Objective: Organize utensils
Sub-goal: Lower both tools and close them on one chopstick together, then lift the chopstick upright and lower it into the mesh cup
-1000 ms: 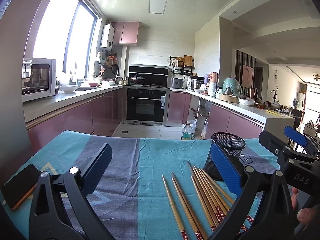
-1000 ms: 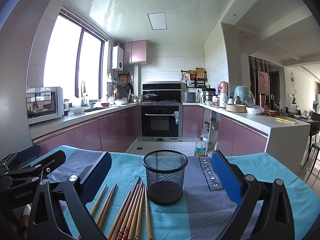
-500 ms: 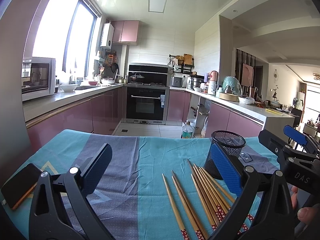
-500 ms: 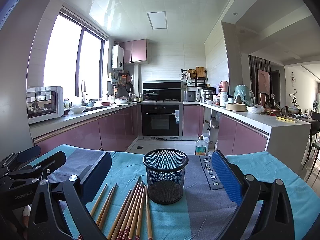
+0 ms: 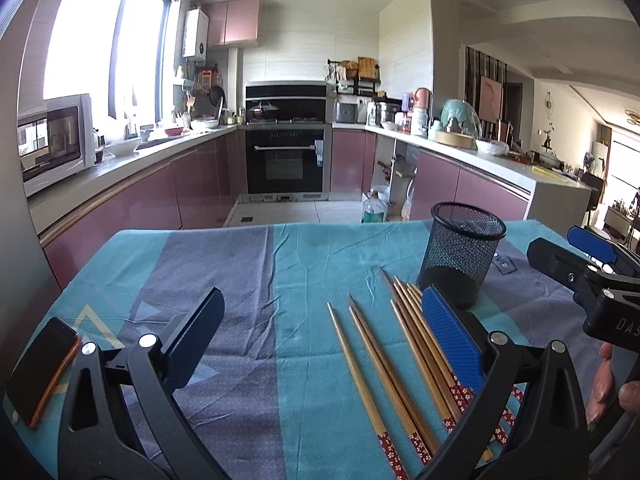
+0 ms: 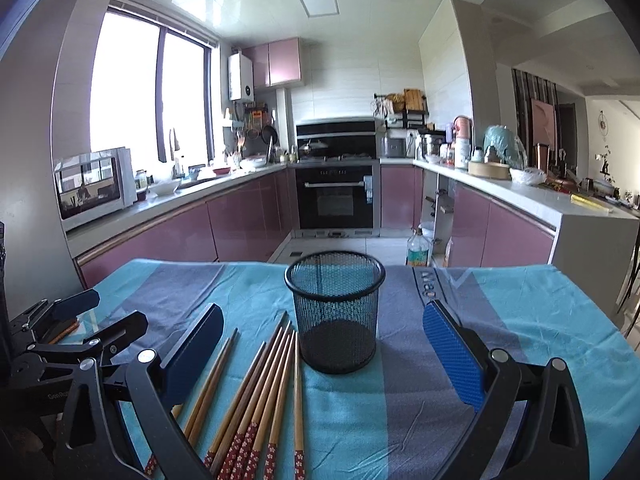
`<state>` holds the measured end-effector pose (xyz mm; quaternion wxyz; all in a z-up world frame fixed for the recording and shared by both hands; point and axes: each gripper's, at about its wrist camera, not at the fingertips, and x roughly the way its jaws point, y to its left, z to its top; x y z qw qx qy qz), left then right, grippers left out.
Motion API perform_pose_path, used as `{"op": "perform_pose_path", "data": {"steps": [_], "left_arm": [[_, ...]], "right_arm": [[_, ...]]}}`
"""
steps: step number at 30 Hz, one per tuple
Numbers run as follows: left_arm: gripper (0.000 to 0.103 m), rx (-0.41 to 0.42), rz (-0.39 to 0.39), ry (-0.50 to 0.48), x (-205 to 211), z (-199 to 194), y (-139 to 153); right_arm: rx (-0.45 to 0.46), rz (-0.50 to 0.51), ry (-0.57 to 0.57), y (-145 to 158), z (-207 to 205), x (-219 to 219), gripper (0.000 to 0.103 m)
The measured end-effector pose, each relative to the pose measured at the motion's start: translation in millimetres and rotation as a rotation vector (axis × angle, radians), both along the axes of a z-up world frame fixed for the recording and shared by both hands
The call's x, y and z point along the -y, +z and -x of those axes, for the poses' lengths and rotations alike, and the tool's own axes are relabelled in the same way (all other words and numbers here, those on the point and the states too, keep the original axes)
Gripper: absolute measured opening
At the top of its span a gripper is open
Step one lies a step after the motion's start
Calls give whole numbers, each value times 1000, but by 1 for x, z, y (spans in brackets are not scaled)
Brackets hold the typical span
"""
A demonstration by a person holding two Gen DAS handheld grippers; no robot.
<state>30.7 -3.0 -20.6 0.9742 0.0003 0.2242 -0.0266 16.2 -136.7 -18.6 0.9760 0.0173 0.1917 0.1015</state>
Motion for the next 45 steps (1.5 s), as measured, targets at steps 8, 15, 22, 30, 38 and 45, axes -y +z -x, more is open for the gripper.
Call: {"op": "perform_pose_path", "data": {"steps": [8, 15, 22, 30, 38, 45], "left_arm": [[83, -157, -11, -89, 2, -26, -21], [67, -304, -32, -120, 4, -50, -50], [60, -375, -34, -166, 8, -65, -65], [40, -440, -19, -213, 20, -84, -76], [14, -454, 15, -212, 21, -92, -75], [7, -445, 68, -189, 14, -91, -69]], "right_arm": [[-311, 69, 108, -45, -36, -5, 53], [-426, 97, 165, -64, -52, -14, 37], [-475, 122, 198, -71, -64, -24, 28], [-482, 180, 217, -73, -78, -36, 19], [-487, 153, 240, -72, -80, -36, 6], [-452, 106, 254, -56, -70, -25, 5]]}}
